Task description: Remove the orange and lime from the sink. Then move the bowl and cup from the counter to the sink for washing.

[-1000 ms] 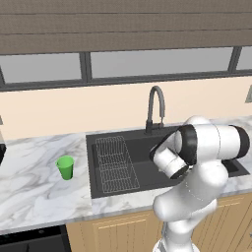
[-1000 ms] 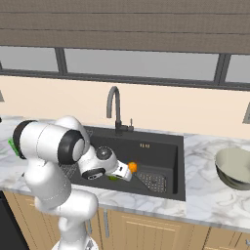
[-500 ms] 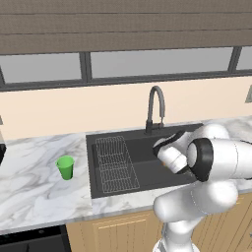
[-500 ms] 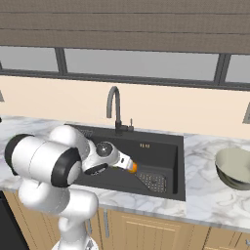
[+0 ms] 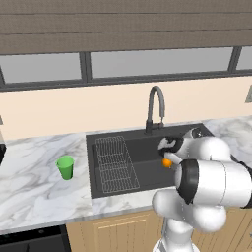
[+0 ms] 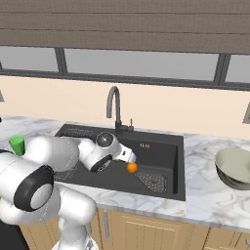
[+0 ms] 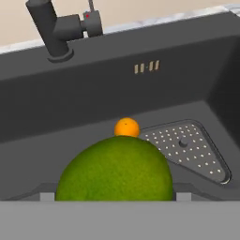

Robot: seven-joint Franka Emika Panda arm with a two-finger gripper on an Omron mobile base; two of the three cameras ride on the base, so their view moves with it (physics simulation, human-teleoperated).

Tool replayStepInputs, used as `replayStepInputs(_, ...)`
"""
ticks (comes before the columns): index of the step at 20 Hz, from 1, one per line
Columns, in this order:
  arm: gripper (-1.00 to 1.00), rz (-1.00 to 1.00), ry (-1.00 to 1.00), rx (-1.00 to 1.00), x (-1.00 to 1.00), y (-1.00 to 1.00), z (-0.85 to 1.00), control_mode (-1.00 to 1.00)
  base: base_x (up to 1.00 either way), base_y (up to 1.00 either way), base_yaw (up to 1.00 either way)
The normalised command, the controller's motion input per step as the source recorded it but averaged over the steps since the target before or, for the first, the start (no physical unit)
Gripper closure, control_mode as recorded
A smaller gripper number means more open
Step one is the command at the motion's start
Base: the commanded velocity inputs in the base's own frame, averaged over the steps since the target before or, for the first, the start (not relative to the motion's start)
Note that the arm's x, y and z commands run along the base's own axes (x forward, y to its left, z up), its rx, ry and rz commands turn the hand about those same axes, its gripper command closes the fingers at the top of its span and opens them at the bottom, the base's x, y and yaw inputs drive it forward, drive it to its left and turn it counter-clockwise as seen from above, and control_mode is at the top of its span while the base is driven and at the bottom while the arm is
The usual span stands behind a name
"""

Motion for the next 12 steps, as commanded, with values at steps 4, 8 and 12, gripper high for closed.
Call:
replayStepInputs(4,1.0,0.0,0.21,0.0,-0.15,0.0,0.46,-1.0,0.0,0.0,0.0)
replayStepInputs(8,1.0,0.0,0.19,0.0,-0.23,0.0,0.38,-1.0,0.0,0.0,0.0)
replayStepInputs(12,1.0,0.0,0.16,0.0,-0.27,0.0,0.33,-1.0,0.0,0.0,0.0)
